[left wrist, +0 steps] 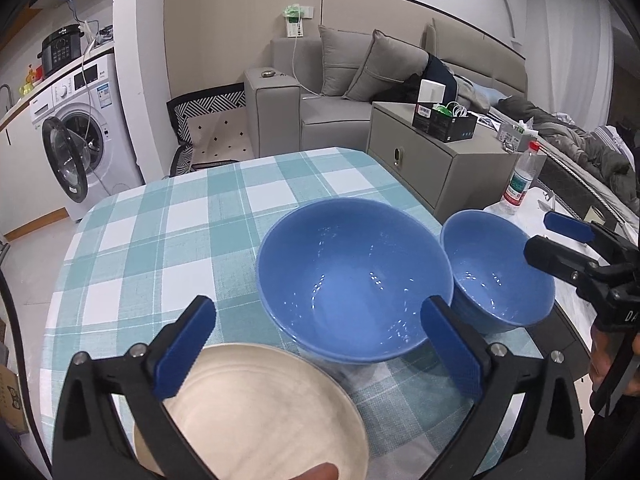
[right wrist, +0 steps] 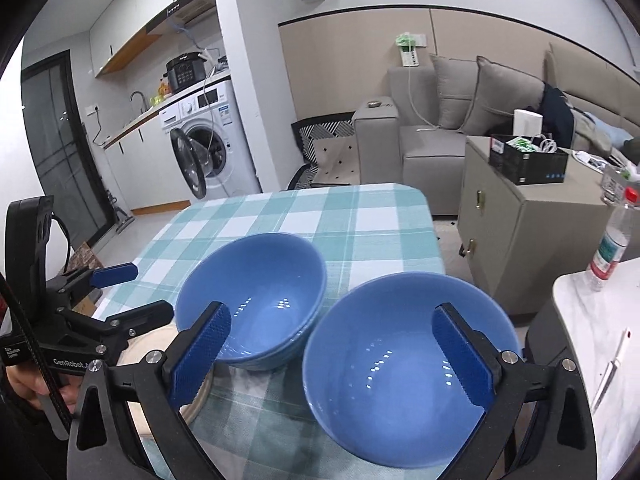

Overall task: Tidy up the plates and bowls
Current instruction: 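Pull both tools back and reposition them at a blue bowl rim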

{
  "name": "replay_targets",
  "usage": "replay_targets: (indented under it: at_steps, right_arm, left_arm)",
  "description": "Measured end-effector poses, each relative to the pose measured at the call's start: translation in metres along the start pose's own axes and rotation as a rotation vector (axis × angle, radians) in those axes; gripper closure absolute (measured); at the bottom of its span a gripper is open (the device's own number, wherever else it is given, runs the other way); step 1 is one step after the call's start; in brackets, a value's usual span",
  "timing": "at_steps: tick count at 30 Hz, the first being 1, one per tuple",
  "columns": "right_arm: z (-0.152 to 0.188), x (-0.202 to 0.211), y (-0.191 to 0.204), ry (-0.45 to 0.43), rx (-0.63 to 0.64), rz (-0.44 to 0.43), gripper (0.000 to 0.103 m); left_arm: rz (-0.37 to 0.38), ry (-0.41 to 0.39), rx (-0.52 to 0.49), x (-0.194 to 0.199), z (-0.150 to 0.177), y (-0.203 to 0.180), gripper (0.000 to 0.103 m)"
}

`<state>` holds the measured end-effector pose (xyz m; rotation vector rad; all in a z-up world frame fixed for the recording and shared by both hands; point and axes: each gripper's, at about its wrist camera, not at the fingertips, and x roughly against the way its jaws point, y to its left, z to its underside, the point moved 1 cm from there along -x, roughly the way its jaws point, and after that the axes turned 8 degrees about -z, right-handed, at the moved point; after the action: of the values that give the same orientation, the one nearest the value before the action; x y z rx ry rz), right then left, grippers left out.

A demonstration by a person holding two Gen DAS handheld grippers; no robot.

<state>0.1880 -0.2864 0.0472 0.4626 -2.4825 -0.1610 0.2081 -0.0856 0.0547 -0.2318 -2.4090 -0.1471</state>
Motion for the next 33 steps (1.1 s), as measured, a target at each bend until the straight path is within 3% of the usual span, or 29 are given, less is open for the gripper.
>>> replay_targets:
  at_steps: [5,14,25,33]
  right_arm:
    - [-0.002,0.022,-0.006,-0.035,0.018,0.048,0.001]
    - [-0.004,0.053,-0.029,-0.082,-0.029,0.061,0.001]
    - [0.001,0.052,-0.078,-0.070,-0.148,0.105,0.001]
    - [0.006,0.049,-0.092,-0.066,-0.178,0.086,0.001]
  left_arm:
    - [0.012,-0.016,0.008,0.009,0.000,-0.010,0.000]
    - [0.017,-0.012,-0.015,0.013,0.006,-0.041,0.000]
    - [0.026,-0.004,-0.065,0.009,0.010,-0.081,0.000]
    - [0.032,0.021,-0.072,0.002,0.014,-0.099,0.000]
